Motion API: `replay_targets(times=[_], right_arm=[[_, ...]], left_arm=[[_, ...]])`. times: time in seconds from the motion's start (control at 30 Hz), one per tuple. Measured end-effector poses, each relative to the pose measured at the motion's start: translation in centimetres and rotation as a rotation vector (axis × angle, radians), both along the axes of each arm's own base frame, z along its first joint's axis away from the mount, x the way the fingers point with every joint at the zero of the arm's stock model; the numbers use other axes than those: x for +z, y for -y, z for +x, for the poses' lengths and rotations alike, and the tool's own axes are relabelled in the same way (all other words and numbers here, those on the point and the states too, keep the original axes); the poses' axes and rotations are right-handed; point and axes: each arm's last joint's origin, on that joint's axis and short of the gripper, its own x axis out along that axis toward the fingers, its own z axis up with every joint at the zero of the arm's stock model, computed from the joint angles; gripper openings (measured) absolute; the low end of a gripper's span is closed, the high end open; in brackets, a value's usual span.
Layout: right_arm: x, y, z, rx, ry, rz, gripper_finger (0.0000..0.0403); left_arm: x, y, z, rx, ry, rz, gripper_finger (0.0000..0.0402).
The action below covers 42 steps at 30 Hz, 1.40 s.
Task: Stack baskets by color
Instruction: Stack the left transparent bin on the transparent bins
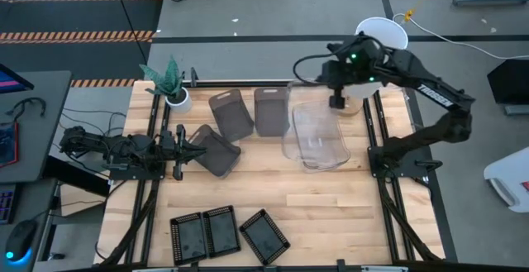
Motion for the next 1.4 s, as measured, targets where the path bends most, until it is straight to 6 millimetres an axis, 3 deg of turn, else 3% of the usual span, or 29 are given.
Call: replay_targets(times=[0.3, 0.67, 0.87, 1.07, 1.4], right_arm=[[-3.7, 0.1, -1.0, 0.101, -0.161, 0.03, 0.0], [-10.0, 0.4, 0.4, 0.166, -0.23, 0.181, 0.0001], [-13.2, 0.7, 1.1, 0.117, -0.189, 0.229, 0.0024], [-15.0, 0.8, 1.0, 0.048, -0.189, 0.282, 0.0071], [-15.3, -0.2, 1.4, 0.017, -0.195, 0.314, 0.0139]], left_arm=[[0.0, 0.0, 0.0, 0.0, 0.0, 0.0, 0.0028], [0.0, 0.0, 0.0, 0.0, 0.0, 0.0, 0.0031], [0.0, 0.0, 0.0, 0.0, 0.0, 0.0, 0.0026], [0.0, 0.0, 0.0, 0.0, 0.0, 0.0, 0.0033], [0.0, 0.0, 0.0, 0.0, 0.0, 0.0, 0.0029]])
